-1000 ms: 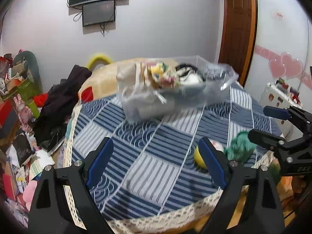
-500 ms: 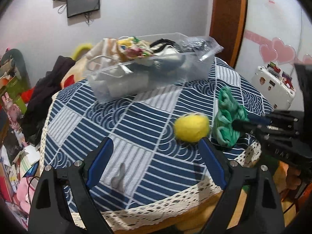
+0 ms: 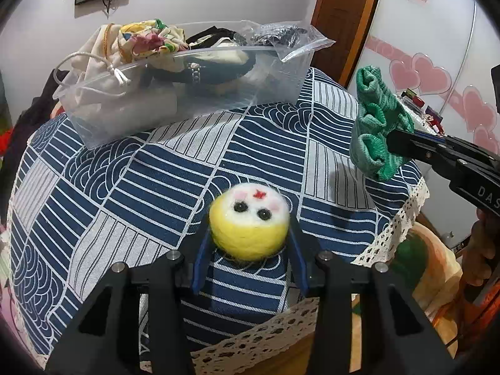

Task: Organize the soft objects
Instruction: 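Grasp the yellow plush ball with the left tool while the right tool grasps the green knit cloth, then drop the plush ball and green cloth into the clear box and release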

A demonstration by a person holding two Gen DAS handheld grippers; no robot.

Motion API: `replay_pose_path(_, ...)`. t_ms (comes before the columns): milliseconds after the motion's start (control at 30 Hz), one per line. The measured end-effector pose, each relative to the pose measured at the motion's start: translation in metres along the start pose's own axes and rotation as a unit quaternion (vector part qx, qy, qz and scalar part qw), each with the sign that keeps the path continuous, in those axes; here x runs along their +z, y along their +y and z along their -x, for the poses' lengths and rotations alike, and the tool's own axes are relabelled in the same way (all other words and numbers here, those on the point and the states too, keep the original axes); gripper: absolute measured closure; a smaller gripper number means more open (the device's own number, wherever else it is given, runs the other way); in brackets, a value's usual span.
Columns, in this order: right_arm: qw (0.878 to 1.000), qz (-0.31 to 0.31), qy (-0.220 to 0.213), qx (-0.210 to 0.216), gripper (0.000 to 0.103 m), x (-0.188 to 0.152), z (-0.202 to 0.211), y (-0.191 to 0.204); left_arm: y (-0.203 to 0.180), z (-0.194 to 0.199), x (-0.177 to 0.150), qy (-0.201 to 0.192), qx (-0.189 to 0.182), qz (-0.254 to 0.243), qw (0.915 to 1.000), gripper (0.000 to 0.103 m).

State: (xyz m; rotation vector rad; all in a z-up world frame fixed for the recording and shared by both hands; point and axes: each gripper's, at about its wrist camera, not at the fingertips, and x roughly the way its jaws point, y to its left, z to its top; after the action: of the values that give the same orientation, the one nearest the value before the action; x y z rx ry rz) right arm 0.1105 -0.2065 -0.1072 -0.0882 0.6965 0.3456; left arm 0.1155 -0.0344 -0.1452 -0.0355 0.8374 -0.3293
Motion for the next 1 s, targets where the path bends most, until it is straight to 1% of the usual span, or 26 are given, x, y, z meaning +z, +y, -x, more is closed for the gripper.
replay_pose_path(100,1.0,0.001,0.001,0.001,0.089,0.002,-0.002,0.003,0.0,0.009,0.0,-0.021,0.023,-0.005,0.9995,0.059)
replay_pose_path(200,1.0,0.001,0.0,0.005,0.089,0.005,-0.003,0.004,0.005,0.019,0.004,-0.034,0.029,-0.001,0.999,0.059)
replay_pose_path(300,1.0,0.001,-0.01,0.007,0.089,0.012,-0.002,0.007,0.011,0.031,0.012,-0.052,0.046,0.002,0.9976,0.059)
replay_pose_path(400,1.0,0.004,-0.028,0.009,0.089,0.025,0.0,0.012,0.019,0.042,0.022,-0.074,0.061,0.009,0.9953,0.059)
replay_pose_path(467,0.999,0.007,-0.039,0.011,0.089,0.034,0.0,0.016,0.025,0.053,0.031,-0.095,0.078,0.014,0.9924,0.059)
replay_pose_path(667,0.997,0.018,-0.078,0.013,0.089,0.061,0.002,0.025,0.045,0.074,0.057,-0.144,0.099,0.033,0.984,0.059)
replay_pose_path(833,0.994,0.027,-0.101,0.006,0.089,0.082,-0.003,0.029,0.067,0.078,0.075,-0.163,0.109,0.053,0.9793,0.059)
replay_pose_path(1000,0.994,0.026,-0.11,-0.003,0.089,0.099,-0.019,0.033,0.087,0.057,0.089,-0.154,0.119,0.069,0.9784,0.059)
